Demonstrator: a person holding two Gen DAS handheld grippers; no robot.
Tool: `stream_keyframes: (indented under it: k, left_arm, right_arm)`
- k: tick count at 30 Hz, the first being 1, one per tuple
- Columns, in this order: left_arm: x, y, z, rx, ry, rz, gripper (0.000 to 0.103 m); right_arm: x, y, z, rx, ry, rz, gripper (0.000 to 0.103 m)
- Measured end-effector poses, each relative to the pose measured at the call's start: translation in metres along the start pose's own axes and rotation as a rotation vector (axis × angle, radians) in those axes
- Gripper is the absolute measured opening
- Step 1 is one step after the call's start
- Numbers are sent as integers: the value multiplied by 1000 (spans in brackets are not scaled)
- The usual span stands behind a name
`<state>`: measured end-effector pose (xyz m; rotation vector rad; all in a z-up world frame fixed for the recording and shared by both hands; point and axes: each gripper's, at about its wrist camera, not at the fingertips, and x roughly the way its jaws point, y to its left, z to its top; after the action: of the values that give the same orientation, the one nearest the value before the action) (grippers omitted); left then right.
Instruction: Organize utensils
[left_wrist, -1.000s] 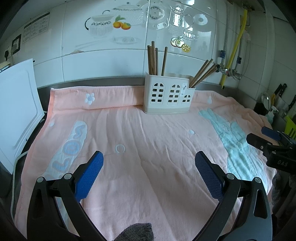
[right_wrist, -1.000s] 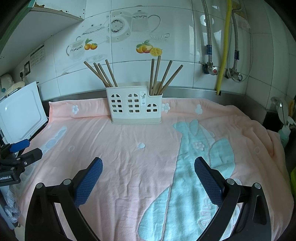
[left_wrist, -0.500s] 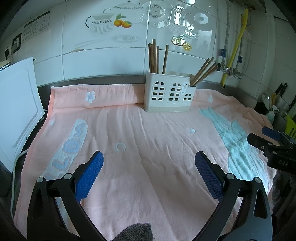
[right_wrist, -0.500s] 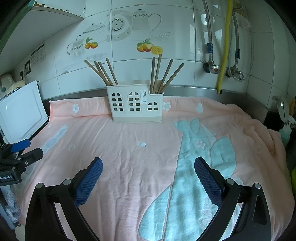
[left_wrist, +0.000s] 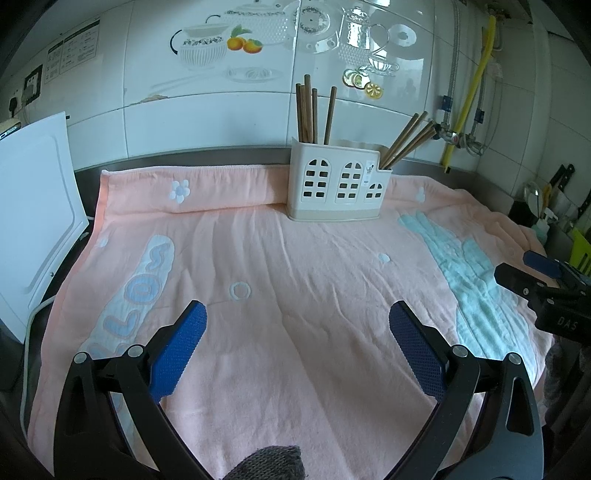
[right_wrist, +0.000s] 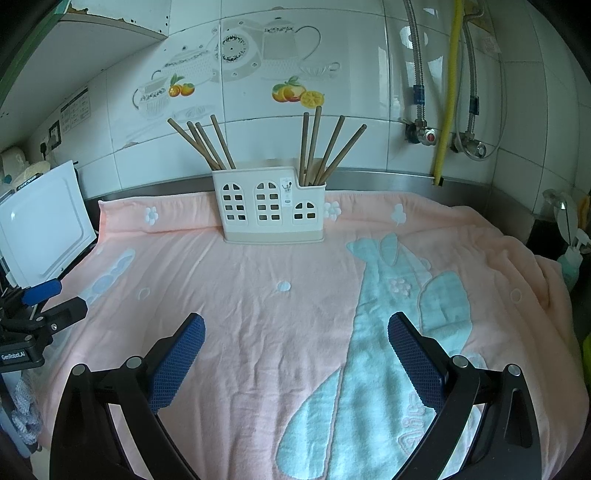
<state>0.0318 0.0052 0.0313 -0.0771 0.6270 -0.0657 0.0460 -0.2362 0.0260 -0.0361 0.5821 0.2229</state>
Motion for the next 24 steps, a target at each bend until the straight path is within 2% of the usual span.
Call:
stream_keyframes:
  k: [24]
  left_arm:
    - [1, -4, -2, 8, 1, 0, 98]
  right_arm:
    - [1, 1, 0, 3, 2, -2, 96]
